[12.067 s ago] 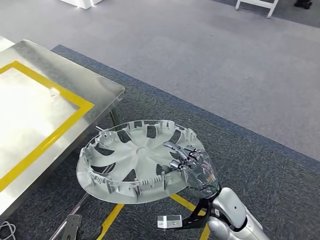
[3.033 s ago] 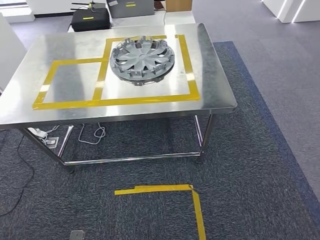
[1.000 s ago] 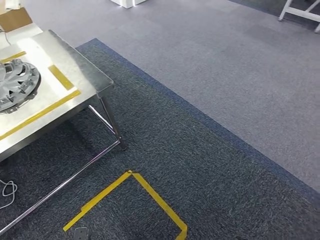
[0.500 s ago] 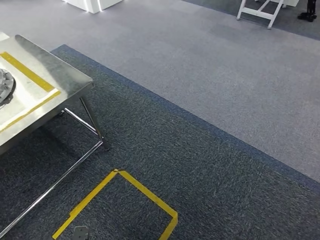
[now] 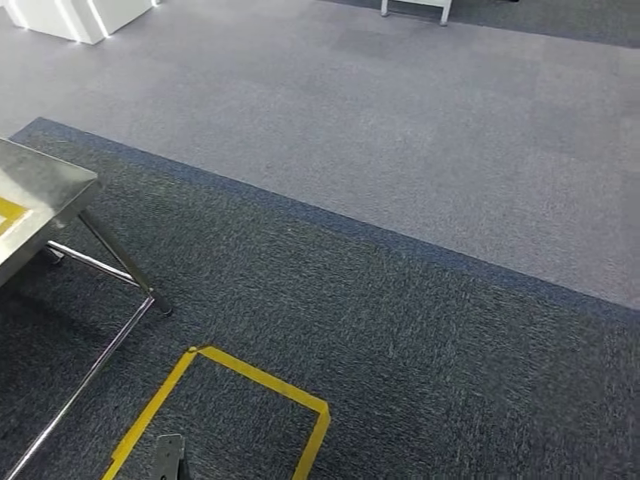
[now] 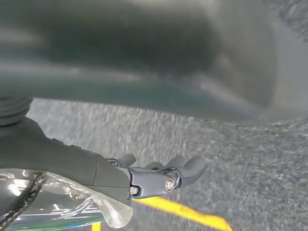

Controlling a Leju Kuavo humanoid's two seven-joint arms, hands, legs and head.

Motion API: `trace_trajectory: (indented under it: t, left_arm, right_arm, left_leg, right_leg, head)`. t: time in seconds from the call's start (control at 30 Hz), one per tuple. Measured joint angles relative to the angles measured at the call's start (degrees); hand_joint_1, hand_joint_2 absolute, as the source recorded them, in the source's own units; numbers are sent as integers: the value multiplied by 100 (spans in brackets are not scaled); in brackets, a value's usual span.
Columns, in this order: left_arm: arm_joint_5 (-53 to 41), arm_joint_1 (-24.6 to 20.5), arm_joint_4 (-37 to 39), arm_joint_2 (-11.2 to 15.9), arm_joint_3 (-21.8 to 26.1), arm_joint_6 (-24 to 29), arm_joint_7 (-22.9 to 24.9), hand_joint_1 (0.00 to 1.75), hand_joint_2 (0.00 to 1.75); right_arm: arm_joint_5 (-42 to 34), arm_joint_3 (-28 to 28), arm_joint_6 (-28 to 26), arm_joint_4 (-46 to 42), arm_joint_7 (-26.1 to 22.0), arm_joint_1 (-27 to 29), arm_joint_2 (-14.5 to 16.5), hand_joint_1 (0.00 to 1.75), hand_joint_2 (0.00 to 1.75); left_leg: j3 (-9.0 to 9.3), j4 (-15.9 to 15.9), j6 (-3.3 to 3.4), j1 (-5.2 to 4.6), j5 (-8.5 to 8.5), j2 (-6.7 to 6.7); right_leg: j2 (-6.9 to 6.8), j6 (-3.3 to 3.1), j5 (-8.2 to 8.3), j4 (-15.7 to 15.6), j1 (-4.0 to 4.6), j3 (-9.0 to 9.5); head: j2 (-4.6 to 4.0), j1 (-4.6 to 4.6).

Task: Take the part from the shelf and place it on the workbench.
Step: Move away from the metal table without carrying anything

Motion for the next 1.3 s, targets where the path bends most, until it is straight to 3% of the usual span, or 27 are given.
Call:
trace_trajectory:
  t: [0.03, 0.07, 0.1, 0.13, 0.2, 0.27, 0.33, 0.4, 0.47, 0.53, 0.6, 0.63, 0.67, 0.73, 0.77, 0.83, 0.9, 0.93, 1.0, 1.07, 1.1, 1.13, 1.17, 1.2, 1.27, 1.3]
  left_arm:
    - [62, 28, -1, 0, 29, -9, -43, 0, 0]
    - [137, 67, -1, 3, 73, -29, -97, 0, 0]
    - [208, 110, -1, 7, 125, -60, -148, 0, 0]
    - [271, 154, -1, 14, 177, -97, -192, 0, 0]
    - [356, 223, -2, 39, 263, -184, -245, 0, 0]
    - [426, 269, -5, 92, 347, -269, -267, 0, 0]
    - [484, 313, -9, 150, 436, -339, -256, 0, 0]
    - [505, 334, -12, 192, 500, -389, -216, 0, 0]
    - [494, 323, -15, 221, 536, -421, -188, 0, 0]
    - [457, 338, -18, 240, 553, -438, -183, 0, 0]
    - [401, 369, -19, 252, 557, -441, -181, 0, 0]
    - [372, 374, -19, 256, 558, -441, -179, 0, 0]
    - [344, 371, -19, 256, 558, -440, -173, 0, 0]
    - [296, 363, -19, 256, 558, -440, -161, 0, 0]
    - [274, 361, -19, 260, 558, -438, -156, 0, 0]
    - [240, 356, -20, 270, 557, -427, -149, 0, 0]
    - [209, 342, -21, 272, 556, -405, -138, 0, 0]
    - [194, 332, -21, 270, 556, -394, -131, 0, 0]
    - [179, 328, -21, 267, 556, -374, -110, 0, 0]
    - [158, 342, -21, 267, 556, -358, -90, 0, 0]
    - [146, 353, -21, 267, 556, -350, -81, 0, 0]
    - [131, 359, -21, 267, 556, -343, -78, 0, 0]
    - [114, 362, -21, 268, 556, -338, -75, 0, 0]
    - [99, 362, -21, 268, 556, -333, -74, 0, 0]
    - [78, 362, -21, 276, 555, -323, -73, 0, 0]
    - [74, 363, -21, 280, 555, -319, -73, 0, 0]
  right_arm:
    - [-5, -14, 44, -2, -89, -19, -2, 0, 0]
    - [3, -24, 76, -3, -189, -35, -2, 0, 0]
    - [15, -29, 93, -3, -281, -41, -1, 0, 0]
    - [29, -34, 90, -3, -354, -38, 1, 0, 0]
    - [65, -43, 52, -3, -452, -24, 20, 0, 0]
    - [102, -49, 10, 0, -523, -32, 82, 0, 0]
    - [118, -52, -17, 5, -569, -62, 166, 0, 0]
    - [111, -53, -30, 8, -588, -71, 236, 0, 0]
    - [96, -55, -36, 9, -599, -64, 280, 0, 0]
    - [85, -56, -39, 10, -613, -86, 304, 0, 0]
    - [74, -58, -44, 10, -631, -99, 315, 0, 0]
    - [61, -62, -54, 9, -640, -88, 316, 0, 0]
    - [44, -69, -68, 9, -646, -73, 316, 0, 0]
    - [6, -93, -102, 8, -658, -60, 320, 0, 0]
    - [-8, -106, -119, 7, -665, -68, 332, 0, 0]
    - [-28, -134, -179, -1, -677, -82, 358, 0, 0]
    - [-38, -174, -267, -8, -680, -63, 375, 0, 0]
    - [-40, -191, -312, -8, -678, -49, 382, 0, 0]
    - [-51, -216, -415, -13, -666, -44, 400, 0, 0]
    - [-69, -237, -490, -18, -657, -57, 416, 0, 0]
    - [-75, -248, -509, -19, -655, -60, 426, 0, 0]
    - [-78, -262, -524, -20, -654, -57, 434, 0, 0]
    - [-79, -275, -535, -21, -652, -48, 444, 0, 0]
    - [-80, -288, -544, -21, -649, -42, 451, 0, 0]
    - [-80, -305, -556, -22, -645, -42, 476, 0, 0]
    - [-80, -308, -561, -23, -646, -53, 490, 0, 0]
  left_leg:
    - [-148, 375, -6, 7, -213, -140]
    - [-300, 762, -1, 8, -379, -199]
    - [-411, 1045, 12, 7, -450, -222]
    - [-448, 1137, 35, 5, -394, -233]
    - [-282, 711, 109, -8, 7, -305]
    - [-22, 18, 206, -16, 392, -584]
    - [82, -307, 249, -25, 505, -773]
    - [114, -443, 250, -26, 507, -655]
    - [168, -618, 257, -6, 513, -499]
    - [188, -691, 258, 4, 527, -345]
    - [178, -685, 257, 0, 524, -170]
    - [176, -680, 252, 1, 520, -88]
    - [174, -670, 240, 7, 514, -14]
    - [174, -626, 189, 21, 487, 122]
    - [169, -589, 146, 18, 463, 180]
    - [165, -539, 65, 3, 435, 275]
    - [181, -534, 6, 13, 432, 351]
    - [182, -508, -27, 32, 395, 324]
    - [58, -173, -76, 65, 125, 95]
    - [-254, 584, -74, 74, -294, -161]
    - [-408, 944, -59, 71, -435, -208]
    - [-493, 1142, -37, 67, -469, -229]
    - [-483, 1122, -5, 58, -385, -246]
    - [-374, 884, 35, 46, -199, -284]
    - [-39, 123, 124, 21, 226, -562]
    - [89, -186, 153, 15, 344, -708]
  right_leg:
    - [79, -33, 22, 4, 10, -31]
    - [167, -58, 41, 7, 24, -55]
    - [256, -74, 53, 11, 39, -69]
    - [344, -79, 58, 17, 55, -74]
    - [504, -82, 61, 31, 86, -69]
    - [648, -75, 66, 47, 96, -109]
    - [786, -31, 98, 60, 67, -174]
    - [881, 28, 128, 73, 44, -234]
    - [661, 73, 17, 229, 54, -369]
    - [326, 132, -299, 796, 47, -668]
    - [216, 204, -568, 1480, 8, -991]
    - [195, 235, -569, 1607, -14, -1040]
    - [166, 262, -465, 1505, -36, -970]
    - [6, 304, -138, 778, -65, -558]
    - [-85, 290, -28, 423, -63, -354]
    - [-165, 213, 16, 102, -34, -173]
    - [-56, 116, 38, 110, -7, -197]
    - [-8, 80, 52, 106, -4, -207]
    - [96, 4, 89, 95, -8, -210]
    - [220, -47, 118, 96, 8, -244]
    - [293, -63, 128, 97, 26, -258]
    - [369, -73, 136, 98, 44, -265]
    - [448, -79, 141, 100, 61, -266]
    - [529, -82, 147, 101, 74, -260]
    - [677, -72, 158, 108, 83, -257]
    - [748, -56, 169, 116, 80, -274]
  head:
    - [0, -5]
    - [0, -8]
    - [0, -10]
    - [0, -9]
    - [0, -8]
    - [0, 4]
    - [0, 9]
    - [0, 5]
    - [0, 27]
    - [0, 62]
    - [0, 76]
    - [0, 75]
    - [0, 77]
    - [0, 78]
    - [0, 79]
    - [0, 58]
    - [0, 35]
    - [0, 30]
    - [0, 11]
    - [0, -8]
    - [0, -9]
    - [0, -10]
    - [0, -7]
    - [0, -8]
    - [0, -4]
    - [0, -6]
